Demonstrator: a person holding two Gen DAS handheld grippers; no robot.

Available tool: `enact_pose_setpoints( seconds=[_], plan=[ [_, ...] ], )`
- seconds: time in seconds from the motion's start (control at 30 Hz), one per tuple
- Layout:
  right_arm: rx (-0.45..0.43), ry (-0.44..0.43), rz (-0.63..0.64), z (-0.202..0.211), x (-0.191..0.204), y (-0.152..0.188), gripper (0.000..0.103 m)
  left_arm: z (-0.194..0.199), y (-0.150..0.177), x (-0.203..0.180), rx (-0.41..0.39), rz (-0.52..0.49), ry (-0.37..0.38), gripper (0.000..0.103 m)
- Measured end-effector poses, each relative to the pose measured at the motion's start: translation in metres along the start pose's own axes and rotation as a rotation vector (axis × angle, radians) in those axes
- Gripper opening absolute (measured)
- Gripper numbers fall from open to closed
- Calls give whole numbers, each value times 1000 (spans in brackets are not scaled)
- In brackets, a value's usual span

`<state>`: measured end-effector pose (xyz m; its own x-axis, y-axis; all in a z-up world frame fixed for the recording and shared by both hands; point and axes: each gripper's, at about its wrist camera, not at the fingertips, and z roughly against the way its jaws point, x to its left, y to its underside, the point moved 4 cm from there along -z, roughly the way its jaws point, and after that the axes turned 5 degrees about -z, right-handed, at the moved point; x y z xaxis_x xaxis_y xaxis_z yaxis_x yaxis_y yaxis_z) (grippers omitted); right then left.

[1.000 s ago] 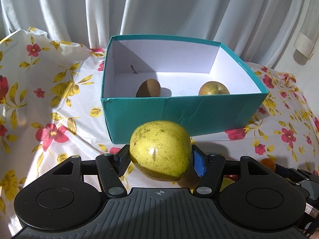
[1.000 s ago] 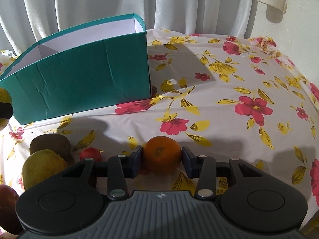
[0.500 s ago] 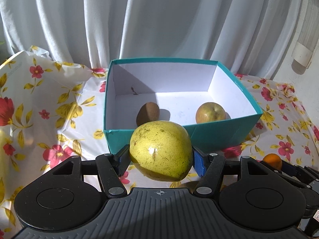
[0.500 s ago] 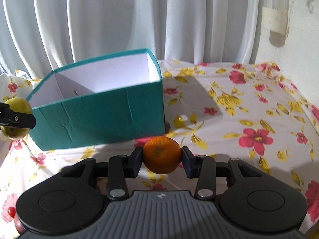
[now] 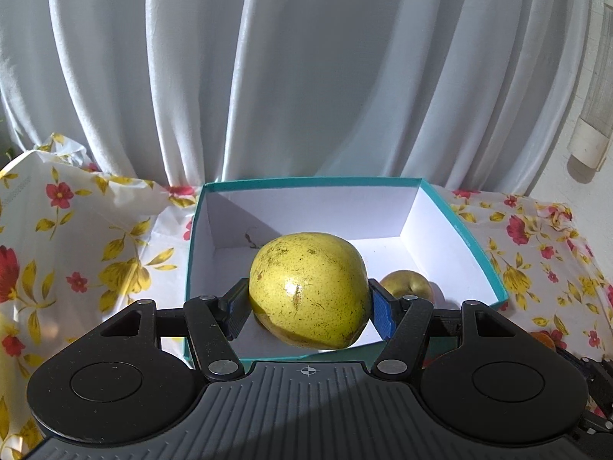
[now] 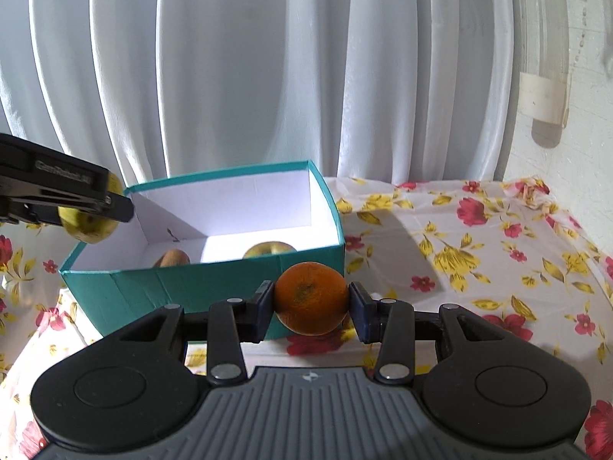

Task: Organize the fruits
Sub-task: 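Lower the yellow pear into the box and open the left tool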

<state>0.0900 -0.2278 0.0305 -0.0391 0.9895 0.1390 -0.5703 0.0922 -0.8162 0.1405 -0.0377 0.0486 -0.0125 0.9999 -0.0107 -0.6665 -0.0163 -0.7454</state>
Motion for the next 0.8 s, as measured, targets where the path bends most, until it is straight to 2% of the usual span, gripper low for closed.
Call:
enact_pose_setpoints(
  seconds=[0.37, 0.8],
  plan=[
    [-34, 11, 14, 4, 5, -7, 41, -54, -1, 10, 42, -13, -78, 68],
    [-50, 23, 16, 7, 3, -11, 41, -92, 9, 3, 104, -53, -72, 68]
  ],
)
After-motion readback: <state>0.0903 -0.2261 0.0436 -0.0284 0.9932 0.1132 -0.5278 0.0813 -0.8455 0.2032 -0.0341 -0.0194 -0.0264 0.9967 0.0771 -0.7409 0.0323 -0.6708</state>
